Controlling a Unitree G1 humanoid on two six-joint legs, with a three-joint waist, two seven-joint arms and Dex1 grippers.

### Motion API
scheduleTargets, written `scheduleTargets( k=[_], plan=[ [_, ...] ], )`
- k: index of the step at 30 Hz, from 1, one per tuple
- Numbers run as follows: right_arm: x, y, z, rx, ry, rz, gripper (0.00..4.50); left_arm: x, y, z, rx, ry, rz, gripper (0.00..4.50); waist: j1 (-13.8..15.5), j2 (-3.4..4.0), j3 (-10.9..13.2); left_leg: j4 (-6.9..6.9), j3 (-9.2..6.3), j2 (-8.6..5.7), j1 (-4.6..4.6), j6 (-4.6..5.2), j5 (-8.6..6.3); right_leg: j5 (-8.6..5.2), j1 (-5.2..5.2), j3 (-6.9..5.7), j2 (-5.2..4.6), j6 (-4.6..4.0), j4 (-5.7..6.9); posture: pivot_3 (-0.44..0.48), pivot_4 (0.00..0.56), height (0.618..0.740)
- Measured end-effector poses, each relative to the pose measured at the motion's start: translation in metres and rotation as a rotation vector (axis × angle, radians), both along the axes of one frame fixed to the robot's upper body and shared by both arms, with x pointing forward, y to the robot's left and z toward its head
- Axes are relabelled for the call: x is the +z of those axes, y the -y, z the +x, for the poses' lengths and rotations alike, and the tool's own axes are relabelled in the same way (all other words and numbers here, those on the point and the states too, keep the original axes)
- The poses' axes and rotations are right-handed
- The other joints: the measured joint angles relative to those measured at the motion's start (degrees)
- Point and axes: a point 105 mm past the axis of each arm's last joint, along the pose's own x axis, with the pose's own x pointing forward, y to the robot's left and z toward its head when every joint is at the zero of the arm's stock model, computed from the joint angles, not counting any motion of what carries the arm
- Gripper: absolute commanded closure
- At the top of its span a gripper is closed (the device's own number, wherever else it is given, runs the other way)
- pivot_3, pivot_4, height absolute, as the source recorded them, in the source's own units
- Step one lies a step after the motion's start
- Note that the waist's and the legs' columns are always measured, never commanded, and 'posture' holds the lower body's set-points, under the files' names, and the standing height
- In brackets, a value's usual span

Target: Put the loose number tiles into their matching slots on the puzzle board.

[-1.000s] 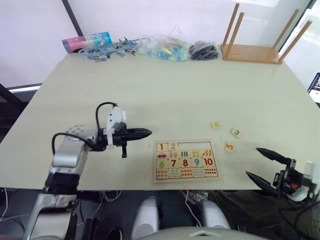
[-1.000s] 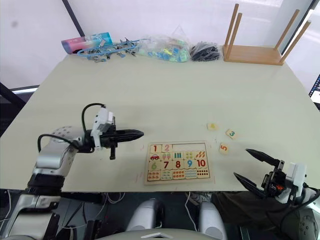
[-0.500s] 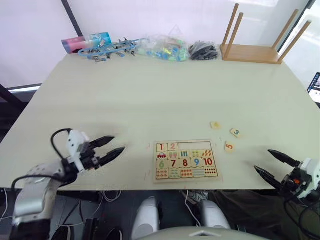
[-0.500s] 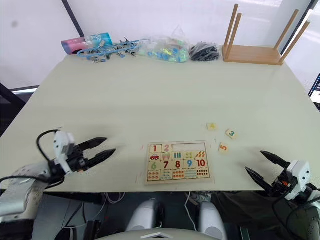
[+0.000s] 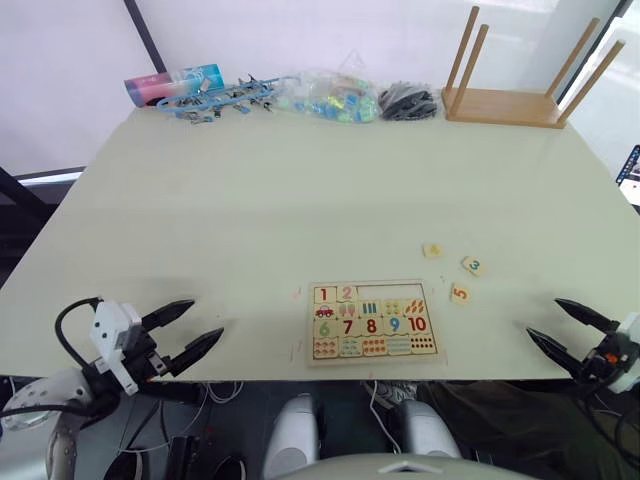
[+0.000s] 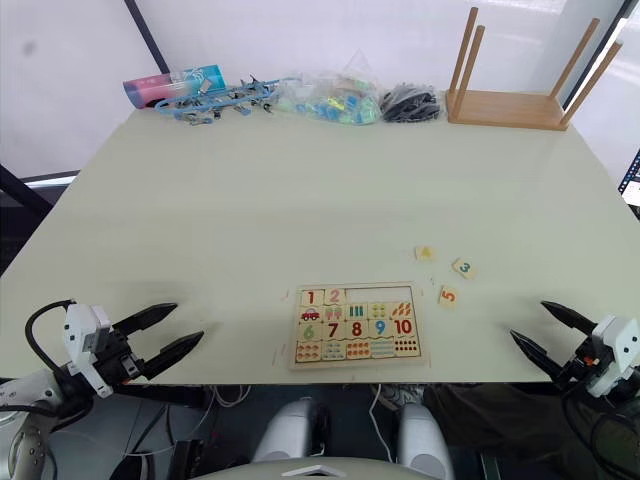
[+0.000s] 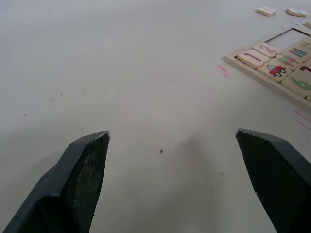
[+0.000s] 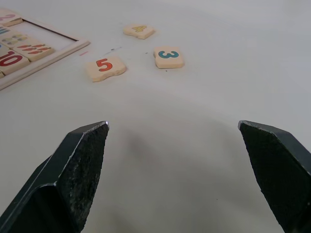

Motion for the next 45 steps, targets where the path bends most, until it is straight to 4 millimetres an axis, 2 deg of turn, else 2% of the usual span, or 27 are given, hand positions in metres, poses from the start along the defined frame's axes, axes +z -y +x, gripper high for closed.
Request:
scheduleTargets(
  k=[9,18,45],
  plan=[
    [0.001,0.004,-0.001,-0.005,0.004,-0.007,0.00,0.002,0.000,0.003,-0.003,0.016,0.002,0.12,-0.02,0.01,0.01,-0.03,0.01,0.00,-0.02,-0.02,-0.01,0.00,-0.03,0.00,0.02,0.00,-0.02,0.000,0.150,0.738],
    [0.003,0.003,-0.003,-0.007,0.015,-0.014,0.00,0.011,-0.002,0.015,-0.015,0.046,0.014,0.12,-0.06,0.02,0.01,-0.05,0.02,0.00,-0.03,-0.01,-0.01,0.00,-0.03,0.00,0.03,0.00,-0.05,0.000,0.150,0.738],
    [0.002,-0.004,-0.004,-0.005,0.031,0.009,0.00,0.013,-0.002,0.016,-0.061,0.046,0.026,0.12,-0.04,0.03,0.02,-0.46,0.06,0.00,-0.05,0.09,0.04,0.00,-0.04,-0.02,0.02,0.00,-0.47,0.000,0.150,0.738]
  ],
)
